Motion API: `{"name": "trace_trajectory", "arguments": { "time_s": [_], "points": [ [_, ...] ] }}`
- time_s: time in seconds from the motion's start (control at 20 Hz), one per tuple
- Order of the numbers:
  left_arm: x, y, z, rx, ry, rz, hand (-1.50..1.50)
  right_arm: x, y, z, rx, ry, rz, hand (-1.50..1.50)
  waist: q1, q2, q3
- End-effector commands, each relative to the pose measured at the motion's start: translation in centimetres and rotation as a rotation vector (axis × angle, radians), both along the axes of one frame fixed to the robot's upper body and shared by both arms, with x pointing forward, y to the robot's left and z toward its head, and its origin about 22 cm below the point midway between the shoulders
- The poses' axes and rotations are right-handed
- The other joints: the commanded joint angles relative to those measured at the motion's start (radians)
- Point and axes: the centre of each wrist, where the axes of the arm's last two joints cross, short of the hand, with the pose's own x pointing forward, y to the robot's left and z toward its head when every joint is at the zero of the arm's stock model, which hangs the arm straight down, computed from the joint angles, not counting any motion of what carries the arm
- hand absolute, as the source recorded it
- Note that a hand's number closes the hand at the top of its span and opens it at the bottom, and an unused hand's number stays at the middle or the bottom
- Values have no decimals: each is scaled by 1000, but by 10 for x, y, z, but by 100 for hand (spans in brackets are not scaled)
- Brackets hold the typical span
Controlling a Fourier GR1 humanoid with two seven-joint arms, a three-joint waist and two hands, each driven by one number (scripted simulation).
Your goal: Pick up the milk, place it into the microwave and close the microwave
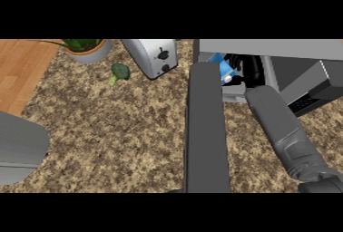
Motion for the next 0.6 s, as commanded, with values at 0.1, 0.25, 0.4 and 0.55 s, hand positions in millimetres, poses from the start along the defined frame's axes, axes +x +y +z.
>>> {"name": "trace_trajectory", "arguments": {
  "time_s": [0.1,0.25,0.4,0.55],
  "points": [
    [9,1,-4,-1,6,-28,-150,14,-8,28,-119,-119,-135,150,34,18,0],
    [17,-4,2,15,-8,-44,-150,12,-10,22,-188,-140,-135,150,33,21,1],
    [19,-4,-3,-9,-4,-51,-150,8,-41,18,-215,-146,-179,150,40,30,2],
    [23,-5,-5,4,3,-62,-150,6,-42,12,-297,-111,-206,150,57,37,2]
  ]
}}
